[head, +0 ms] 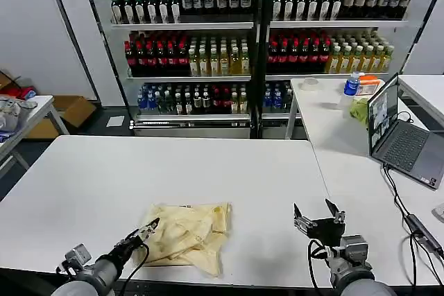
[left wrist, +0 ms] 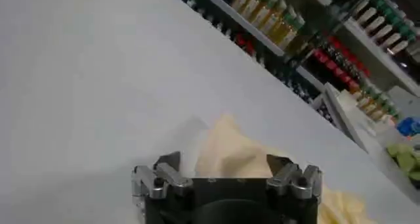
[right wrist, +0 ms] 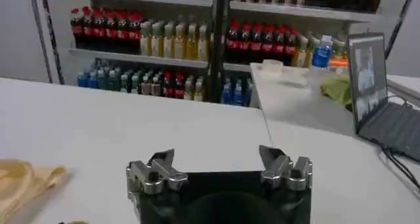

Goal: Fold and organize the clothes.

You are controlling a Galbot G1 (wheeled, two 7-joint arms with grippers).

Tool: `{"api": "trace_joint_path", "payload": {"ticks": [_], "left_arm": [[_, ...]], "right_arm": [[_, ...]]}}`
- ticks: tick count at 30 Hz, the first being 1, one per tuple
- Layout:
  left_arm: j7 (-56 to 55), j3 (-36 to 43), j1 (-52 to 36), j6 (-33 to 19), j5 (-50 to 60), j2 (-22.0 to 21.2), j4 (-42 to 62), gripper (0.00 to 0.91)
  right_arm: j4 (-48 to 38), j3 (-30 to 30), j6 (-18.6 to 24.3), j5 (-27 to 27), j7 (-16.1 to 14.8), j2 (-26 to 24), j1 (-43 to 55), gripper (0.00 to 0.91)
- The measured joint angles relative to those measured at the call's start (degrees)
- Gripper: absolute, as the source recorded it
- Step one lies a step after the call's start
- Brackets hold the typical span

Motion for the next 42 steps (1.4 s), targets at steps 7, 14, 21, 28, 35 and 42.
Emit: {"api": "trace_joint_path", "payload": {"ticks": [7, 14, 21, 28, 35, 42], "left_arm": [[0.3, 0.4, -0.5, 0.0, -1.3, -0.7, 0.8, 0.252], [0.4, 0.2, -0.5, 0.4, -2.5, -1.3, 1.1, 0.181], [0.5, -0.1, -0.6, 0.7, -3.6, -2.0, 1.4, 0.171], [0.6, -1.2, -0.9, 0.8, -5.2, -2.4, 1.1, 0.171], [0.6, -3.4, -0.7, 0.8, -6.7, -1.4, -0.4, 0.131], [2.2, -10.7, 0.3, 0.8, -5.5, 3.5, -1.9, 0.091]], "right_arm": [[0.4, 0.4, 0.0, 0.0, 0.1, 0.0, -0.5, 0.907], [0.6, 0.5, -0.1, 0.1, 0.2, -0.1, -0.7, 0.907], [0.7, 0.5, -0.1, 0.1, 0.2, -0.1, -0.7, 0.907], [0.8, 0.6, -0.1, 0.3, 0.2, -0.2, -0.7, 0.907], [0.9, 0.8, 0.0, 0.7, 0.1, -0.3, -0.5, 0.907], [0.8, 0.8, 0.4, 1.3, 0.0, -0.5, 0.3, 0.907]]}}
